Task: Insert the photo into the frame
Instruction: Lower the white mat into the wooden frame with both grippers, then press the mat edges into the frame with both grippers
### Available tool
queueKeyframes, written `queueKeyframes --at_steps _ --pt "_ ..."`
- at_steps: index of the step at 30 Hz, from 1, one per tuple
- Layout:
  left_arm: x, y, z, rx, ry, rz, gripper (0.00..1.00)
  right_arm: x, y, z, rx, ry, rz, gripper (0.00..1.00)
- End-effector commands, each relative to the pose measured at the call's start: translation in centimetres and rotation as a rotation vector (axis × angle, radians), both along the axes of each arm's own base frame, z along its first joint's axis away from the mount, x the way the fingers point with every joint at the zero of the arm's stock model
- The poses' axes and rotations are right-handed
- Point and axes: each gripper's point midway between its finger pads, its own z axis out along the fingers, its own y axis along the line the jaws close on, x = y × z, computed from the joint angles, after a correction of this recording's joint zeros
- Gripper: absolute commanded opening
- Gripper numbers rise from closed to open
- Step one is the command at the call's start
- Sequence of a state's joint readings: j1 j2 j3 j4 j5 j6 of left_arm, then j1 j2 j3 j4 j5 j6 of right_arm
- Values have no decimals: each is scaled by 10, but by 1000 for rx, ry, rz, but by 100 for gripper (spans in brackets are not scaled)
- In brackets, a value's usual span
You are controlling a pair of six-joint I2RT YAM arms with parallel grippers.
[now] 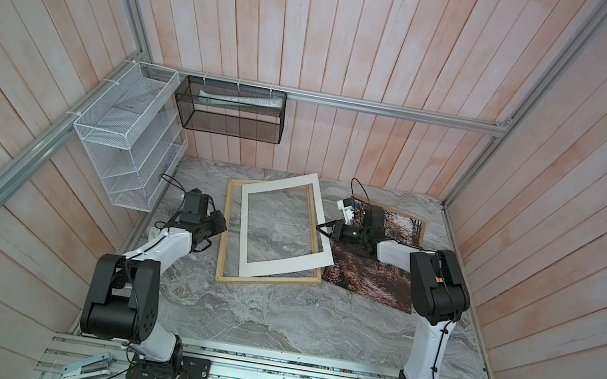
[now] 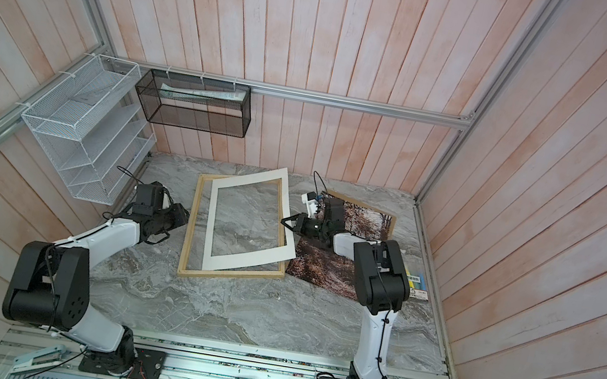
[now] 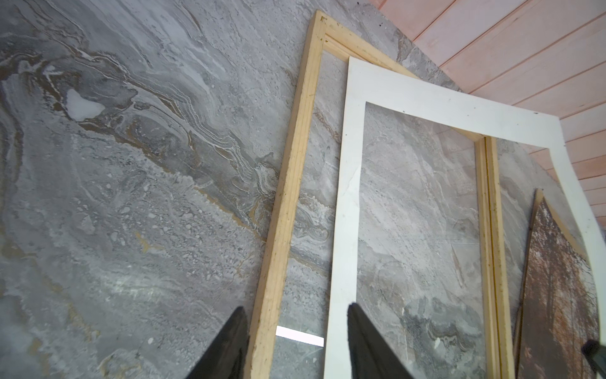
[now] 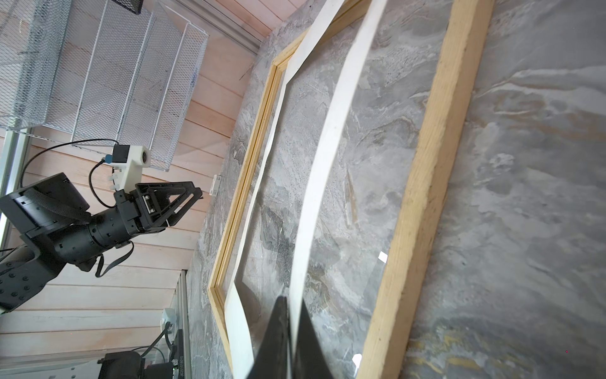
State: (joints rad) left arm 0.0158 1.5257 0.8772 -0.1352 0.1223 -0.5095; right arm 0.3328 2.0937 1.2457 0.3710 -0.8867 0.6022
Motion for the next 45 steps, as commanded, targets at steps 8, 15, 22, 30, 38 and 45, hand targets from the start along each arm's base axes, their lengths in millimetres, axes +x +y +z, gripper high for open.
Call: queueKeyframes --at_steps 8,15,22,30,38,45 --pt "5 1 16 4 -35 -2 51 1 23 -1 11 -23 32 8" --pt "6 -1 13 -8 -31 -9 51 -4 34 -10 -47 -17 10 9" --pt "6 -2 13 -8 -31 -15 51 -6 36 -18 -102 -12 -12 18" --pt "7 -4 14 -16 -36 -24 51 -9 34 -21 -170 -27 -22 43" --pt "11 -6 16 -27 -43 -33 51 -10 19 -27 -301 -50 -66 62" --pt "14 -9 17 -42 -48 -41 51 -12 7 -23 -355 -71 -96 65"
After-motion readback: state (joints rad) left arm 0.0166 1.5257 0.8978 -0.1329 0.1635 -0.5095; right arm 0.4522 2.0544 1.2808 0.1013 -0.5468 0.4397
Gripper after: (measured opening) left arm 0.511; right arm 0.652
